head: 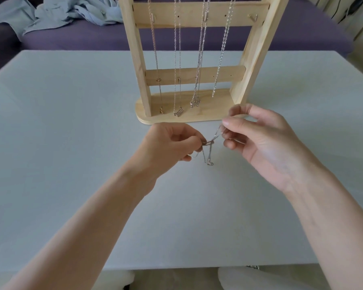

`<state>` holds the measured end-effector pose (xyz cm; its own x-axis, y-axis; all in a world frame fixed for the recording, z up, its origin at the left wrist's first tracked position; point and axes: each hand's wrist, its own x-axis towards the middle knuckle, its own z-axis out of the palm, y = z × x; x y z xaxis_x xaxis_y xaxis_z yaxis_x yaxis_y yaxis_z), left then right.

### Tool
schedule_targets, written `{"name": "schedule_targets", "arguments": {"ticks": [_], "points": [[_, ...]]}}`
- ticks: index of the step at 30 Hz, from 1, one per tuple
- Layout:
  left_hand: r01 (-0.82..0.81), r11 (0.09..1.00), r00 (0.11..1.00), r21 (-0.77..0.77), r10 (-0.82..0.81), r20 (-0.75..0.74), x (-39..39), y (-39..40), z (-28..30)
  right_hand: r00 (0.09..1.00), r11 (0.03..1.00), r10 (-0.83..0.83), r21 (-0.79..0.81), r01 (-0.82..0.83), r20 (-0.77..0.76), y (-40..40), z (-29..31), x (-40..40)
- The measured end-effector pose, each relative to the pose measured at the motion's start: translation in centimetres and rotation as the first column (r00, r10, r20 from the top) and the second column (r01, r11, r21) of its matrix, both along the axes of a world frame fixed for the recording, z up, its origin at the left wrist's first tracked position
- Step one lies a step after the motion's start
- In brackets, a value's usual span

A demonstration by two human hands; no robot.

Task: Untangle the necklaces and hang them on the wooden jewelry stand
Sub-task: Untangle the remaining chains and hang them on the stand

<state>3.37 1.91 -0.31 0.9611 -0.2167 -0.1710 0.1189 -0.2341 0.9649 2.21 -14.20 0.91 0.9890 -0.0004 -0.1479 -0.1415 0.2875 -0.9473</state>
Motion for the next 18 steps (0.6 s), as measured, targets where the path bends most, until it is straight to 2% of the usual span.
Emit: {"name": "schedule_targets", "arguments": {"ticks": [3, 6, 8, 10, 12, 14, 18], "points": [[-0.019, 0.999, 1.000, 0.031, 0.019, 0.021, 0.2, 0.0, 0.0, 0.998, 0.994, -0.004, 0.108, 0.010, -0.057, -0.2, 0.2, 0.1], [0.003, 0.987, 0.994, 0.160, -0.020, 0.104, 0.1, -0.4, -0.3, 0.991, 0.967, 0.057, 0.255, -0.025, -0.119, 0.5, 0.0, 0.0], [0.015, 0.977, 0.990, 0.214, -0.045, 0.133, -0.1, -0.7, -0.5, 0.990, 0.954, 0.053, 0.298, -0.012, -0.131, 0.9, -0.1, 0.1], [0.029, 0.991, 0.997, 0.127, -0.037, 0.061, -0.1, -0.5, -0.5, 0.992, 0.962, 0.003, 0.273, 0.031, -0.122, 1.1, -0.1, 0.1], [0.050, 0.994, 0.995, -0.101, -0.058, -0.082, 0.0, -0.2, -0.1, 0.994, 0.981, -0.025, 0.190, 0.045, -0.105, 1.0, -0.1, 0.1], [0.053, 0.965, 0.981, -0.258, -0.098, -0.166, -0.1, -0.1, 0.2, 0.996, 0.995, -0.019, 0.098, 0.028, -0.092, 0.9, -0.3, -0.1], [0.020, 0.950, 0.977, -0.311, -0.084, -0.193, -0.3, -0.5, 0.3, 0.995, 0.997, 0.075, -0.014, -0.076, -0.058, 0.7, 0.2, -0.4]]}}
